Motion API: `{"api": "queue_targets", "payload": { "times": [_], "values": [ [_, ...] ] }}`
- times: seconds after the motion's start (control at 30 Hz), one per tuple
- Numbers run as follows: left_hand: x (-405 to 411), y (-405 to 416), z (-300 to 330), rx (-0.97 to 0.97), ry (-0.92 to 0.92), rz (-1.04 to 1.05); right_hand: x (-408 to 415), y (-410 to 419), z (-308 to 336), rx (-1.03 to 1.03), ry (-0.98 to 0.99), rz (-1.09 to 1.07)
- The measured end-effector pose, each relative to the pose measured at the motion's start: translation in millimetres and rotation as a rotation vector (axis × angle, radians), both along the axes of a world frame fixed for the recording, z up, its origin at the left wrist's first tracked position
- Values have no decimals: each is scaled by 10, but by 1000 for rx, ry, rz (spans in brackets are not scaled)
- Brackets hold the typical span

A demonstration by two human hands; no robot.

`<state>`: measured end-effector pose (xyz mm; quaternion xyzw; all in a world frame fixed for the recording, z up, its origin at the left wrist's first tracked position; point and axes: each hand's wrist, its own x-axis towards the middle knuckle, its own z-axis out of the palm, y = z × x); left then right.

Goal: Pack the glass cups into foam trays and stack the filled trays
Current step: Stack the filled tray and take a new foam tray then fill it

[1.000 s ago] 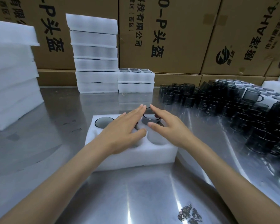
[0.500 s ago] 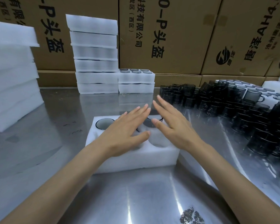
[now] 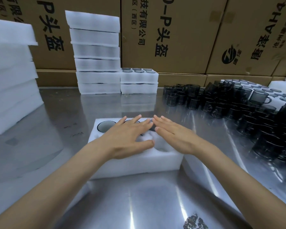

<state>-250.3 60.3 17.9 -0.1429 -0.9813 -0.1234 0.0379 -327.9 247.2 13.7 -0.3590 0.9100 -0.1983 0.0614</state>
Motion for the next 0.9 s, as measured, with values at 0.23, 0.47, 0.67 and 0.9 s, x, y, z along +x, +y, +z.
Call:
{"api": "queue_targets", "payload": {
  "times": [0.23,0.47,0.67,0.9],
  "values": [
    [15,16,9,12,-26,15,0,-20,27,39,-6,-2],
    [112,66,-14,31,251,65,-9,9,-254,-681,-176,-163],
    [323,-351,-19,270,501,73,-496,198,-455,-554,-8,-513],
    [227,-802,-361,1073,171,398,-980,92,-435,-486,242,-643]
  ]
}}
